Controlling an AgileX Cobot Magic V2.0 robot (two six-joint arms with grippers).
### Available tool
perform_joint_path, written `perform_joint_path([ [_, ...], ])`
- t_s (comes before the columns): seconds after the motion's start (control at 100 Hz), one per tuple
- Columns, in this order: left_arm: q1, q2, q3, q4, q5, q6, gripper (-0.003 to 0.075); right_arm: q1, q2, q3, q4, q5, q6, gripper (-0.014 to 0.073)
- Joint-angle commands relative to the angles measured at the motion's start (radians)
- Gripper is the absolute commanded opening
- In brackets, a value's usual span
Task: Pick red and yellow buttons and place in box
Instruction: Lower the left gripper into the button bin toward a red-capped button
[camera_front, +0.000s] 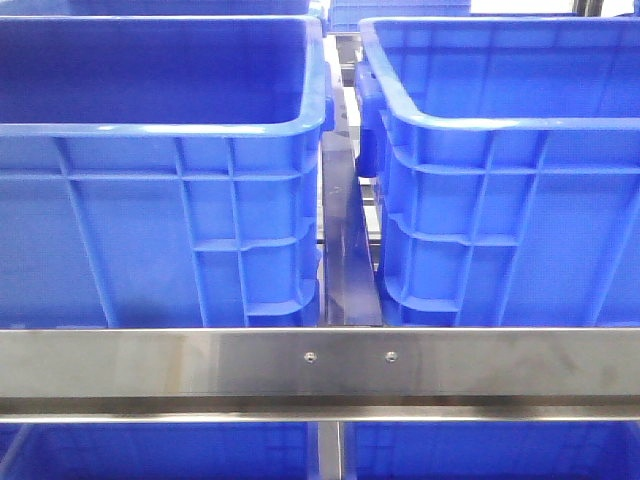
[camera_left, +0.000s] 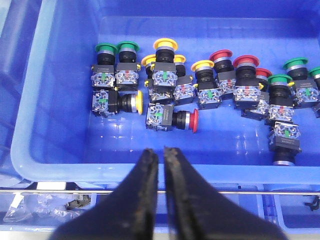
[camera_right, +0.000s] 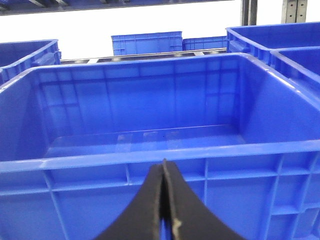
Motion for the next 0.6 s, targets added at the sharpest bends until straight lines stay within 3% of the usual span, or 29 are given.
perform_joint_path([
  [0.0,-0.007,-0.002,-0.033,0.002,-0.058,0.001,0.0197,-0.004,-0.026,-0.019,-0.01,-0.08,-0.002,-0.0068],
  [0.12,-0.007,-0.002,-0.033,0.002,-0.058,0.006,0.0413,-0.004,-0.026,-0.019,-0.01,-0.08,-0.002,-0.0068],
  [0.17,-0.007,-0.002,-0.033,0.002,-0.058,0.006,0.0462,-0.004,-0.026,-0.019,-0.01,-0.08,-0.002,-0.0068],
  [0.44,-0.007,0.014,-0.033,-0.061,-0.091,0.014,0.0472,-0.004,-0.026,-0.019,-0.01,-0.08,-0.002,-0.0068],
  [0.59,-0.007,0.083,-0.062,-0.205,-0.097,0.153,0.0472,-0.004,-0.026,-0.019,-0.01,-0.08,-0.002,-0.0068],
])
